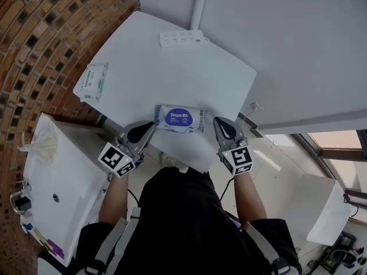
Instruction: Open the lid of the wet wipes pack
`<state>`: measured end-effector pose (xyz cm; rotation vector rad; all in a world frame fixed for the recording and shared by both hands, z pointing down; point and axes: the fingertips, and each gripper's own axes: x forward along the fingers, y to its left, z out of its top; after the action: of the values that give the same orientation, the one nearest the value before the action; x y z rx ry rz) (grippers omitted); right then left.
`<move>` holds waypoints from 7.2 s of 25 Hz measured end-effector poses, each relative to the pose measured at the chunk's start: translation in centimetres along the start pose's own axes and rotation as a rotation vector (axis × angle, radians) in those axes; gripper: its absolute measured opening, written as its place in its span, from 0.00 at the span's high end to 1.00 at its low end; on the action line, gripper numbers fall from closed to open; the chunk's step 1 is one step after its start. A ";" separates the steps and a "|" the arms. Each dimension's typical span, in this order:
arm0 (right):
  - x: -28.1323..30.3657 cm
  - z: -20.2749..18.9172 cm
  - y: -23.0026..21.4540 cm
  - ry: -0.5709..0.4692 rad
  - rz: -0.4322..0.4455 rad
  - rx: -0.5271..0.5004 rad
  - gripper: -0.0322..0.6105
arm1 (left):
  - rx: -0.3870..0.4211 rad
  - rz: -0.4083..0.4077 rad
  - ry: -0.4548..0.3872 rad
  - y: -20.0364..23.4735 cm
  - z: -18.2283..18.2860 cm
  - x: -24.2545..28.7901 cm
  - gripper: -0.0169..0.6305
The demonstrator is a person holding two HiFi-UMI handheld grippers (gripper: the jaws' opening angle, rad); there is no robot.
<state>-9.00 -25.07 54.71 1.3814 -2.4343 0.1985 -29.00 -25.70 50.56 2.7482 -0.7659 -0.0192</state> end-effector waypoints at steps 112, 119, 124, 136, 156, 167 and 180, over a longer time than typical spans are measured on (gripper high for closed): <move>11.5 -12.0 10.3 0.381 0.744 -0.337 0.45 | 0.173 -0.513 1.147 1.5 -19.0 9.7 0.44; 11.4 -11.9 10.3 0.364 0.736 -0.345 0.47 | 0.058 -0.573 1.226 1.4 -18.7 9.7 0.45; 11.5 -11.9 10.2 0.361 0.736 -0.335 0.47 | 0.008 -0.584 1.198 1.5 -18.5 9.8 0.46; 11.6 -11.6 9.9 0.405 0.757 -0.248 0.42 | -0.001 -0.582 1.163 1.5 -18.4 9.9 0.47; 11.6 -12.1 10.1 0.417 0.756 -0.289 0.45 | -0.243 -0.682 1.248 2.0 -17.8 10.2 0.48; 11.3 -12.2 10.2 0.422 0.773 -0.283 0.44 | -0.124 -0.674 1.154 3.7 -14.8 10.6 0.48; 11.4 -12.2 10.0 0.438 0.778 -0.279 0.44 | 0.438 -0.576 0.992 1.4 -16.9 9.6 0.47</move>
<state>-20.32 -25.65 70.58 0.1938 -2.3604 0.2886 -19.93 -27.18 67.75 2.7013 0.3249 1.3879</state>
